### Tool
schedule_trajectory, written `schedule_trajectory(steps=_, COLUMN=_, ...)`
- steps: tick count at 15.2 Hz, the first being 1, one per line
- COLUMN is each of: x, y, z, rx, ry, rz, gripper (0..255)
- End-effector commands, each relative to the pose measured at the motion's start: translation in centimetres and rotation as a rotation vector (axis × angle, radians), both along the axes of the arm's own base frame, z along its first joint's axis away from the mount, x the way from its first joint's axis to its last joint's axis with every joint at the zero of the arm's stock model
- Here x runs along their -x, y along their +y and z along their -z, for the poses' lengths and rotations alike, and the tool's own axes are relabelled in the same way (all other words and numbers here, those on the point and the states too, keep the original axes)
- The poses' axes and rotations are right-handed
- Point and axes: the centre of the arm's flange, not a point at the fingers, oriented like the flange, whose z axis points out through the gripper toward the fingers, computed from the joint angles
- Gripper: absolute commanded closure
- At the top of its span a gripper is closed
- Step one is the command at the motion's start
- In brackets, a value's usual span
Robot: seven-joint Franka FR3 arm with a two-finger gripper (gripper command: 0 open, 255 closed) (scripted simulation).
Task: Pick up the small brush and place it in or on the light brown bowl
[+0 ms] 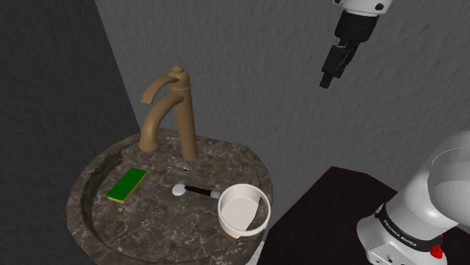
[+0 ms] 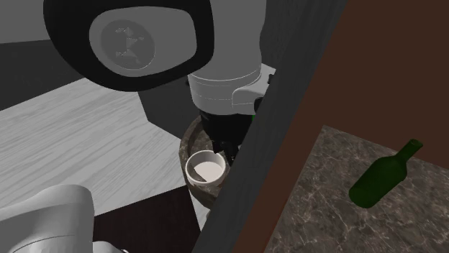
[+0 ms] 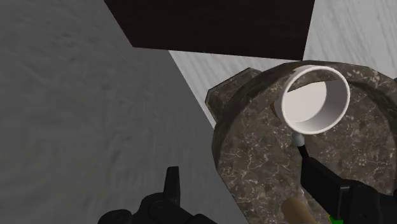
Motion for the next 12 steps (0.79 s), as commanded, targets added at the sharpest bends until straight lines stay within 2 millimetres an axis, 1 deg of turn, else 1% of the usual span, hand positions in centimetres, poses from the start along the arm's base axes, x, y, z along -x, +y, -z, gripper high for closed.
schedule_trajectory(steps=1, x=0.0, y=0.0, z=0.0, rx=0.0, ry=0.0, rz=0.0, gripper=0)
schedule_trajectory(steps=12, x=-6.8, y=10.0, z=9.3, rx=0.068, ry=0.023, rz=-0.117, gripper=0)
